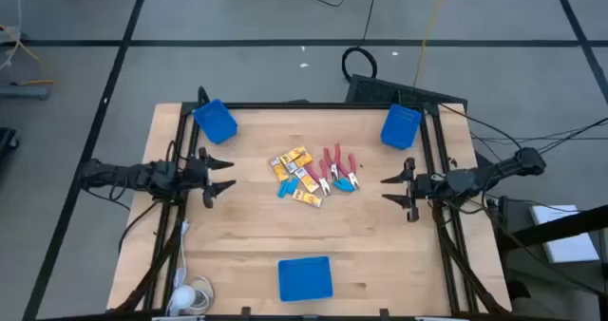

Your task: Pick & Place School Supplies

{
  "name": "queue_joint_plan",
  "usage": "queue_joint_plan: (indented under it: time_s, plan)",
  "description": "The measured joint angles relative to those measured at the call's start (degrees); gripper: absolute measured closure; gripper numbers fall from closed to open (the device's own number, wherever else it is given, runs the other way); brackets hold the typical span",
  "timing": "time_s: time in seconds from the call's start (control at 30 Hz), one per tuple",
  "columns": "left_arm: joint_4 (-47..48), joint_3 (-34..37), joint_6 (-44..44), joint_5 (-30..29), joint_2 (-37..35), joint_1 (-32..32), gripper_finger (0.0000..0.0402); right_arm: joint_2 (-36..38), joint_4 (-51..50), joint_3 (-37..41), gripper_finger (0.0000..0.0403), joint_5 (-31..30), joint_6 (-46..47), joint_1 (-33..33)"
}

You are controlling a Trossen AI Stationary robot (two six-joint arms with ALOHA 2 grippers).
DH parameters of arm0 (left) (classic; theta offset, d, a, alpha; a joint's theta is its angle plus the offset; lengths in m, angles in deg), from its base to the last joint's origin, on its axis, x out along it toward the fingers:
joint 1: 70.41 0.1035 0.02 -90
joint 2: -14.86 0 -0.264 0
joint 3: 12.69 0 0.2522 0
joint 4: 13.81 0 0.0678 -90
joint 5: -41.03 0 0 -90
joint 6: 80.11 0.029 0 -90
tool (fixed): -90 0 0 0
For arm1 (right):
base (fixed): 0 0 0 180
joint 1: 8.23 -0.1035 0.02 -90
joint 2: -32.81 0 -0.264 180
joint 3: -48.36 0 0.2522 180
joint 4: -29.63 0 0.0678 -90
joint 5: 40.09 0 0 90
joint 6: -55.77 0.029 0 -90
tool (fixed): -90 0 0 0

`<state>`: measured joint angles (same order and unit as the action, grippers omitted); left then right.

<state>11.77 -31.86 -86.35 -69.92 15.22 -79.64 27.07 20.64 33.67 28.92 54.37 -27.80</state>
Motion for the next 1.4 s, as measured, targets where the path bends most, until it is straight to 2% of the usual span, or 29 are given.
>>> queue_joint_plan:
  time_s: [0.1,1.07,1.17,1.3,1.4]
  plan:
    - [0.0,0.0,0.0,0.0,0.0,0.0,0.0121,0.1,-0.6,0.0,0.0232,1.8,-1.2,0.0]
    - [0.0,0.0,0.0,0.0,0.0,0.0,0.0121,0.1,0.7,0.1,0.0244,1.5,-2.3,0.0]
    - [0.0,0.0,0.0,0.0,0.0,0.0,0.0121,0.0,2.4,0.1,0.0242,1.2,0.1,0.0]
    - [0.0,0.0,0.0,0.0,0.0,0.0,0.0121,-2.8,10.9,0.1,0.0242,-3.8,3.6,0.0]
    - [0.0,0.0,0.0,0.0,0.0,0.0,0.0121,-8.0,16.2,0.1,0.0241,-8.7,4.1,0.0]
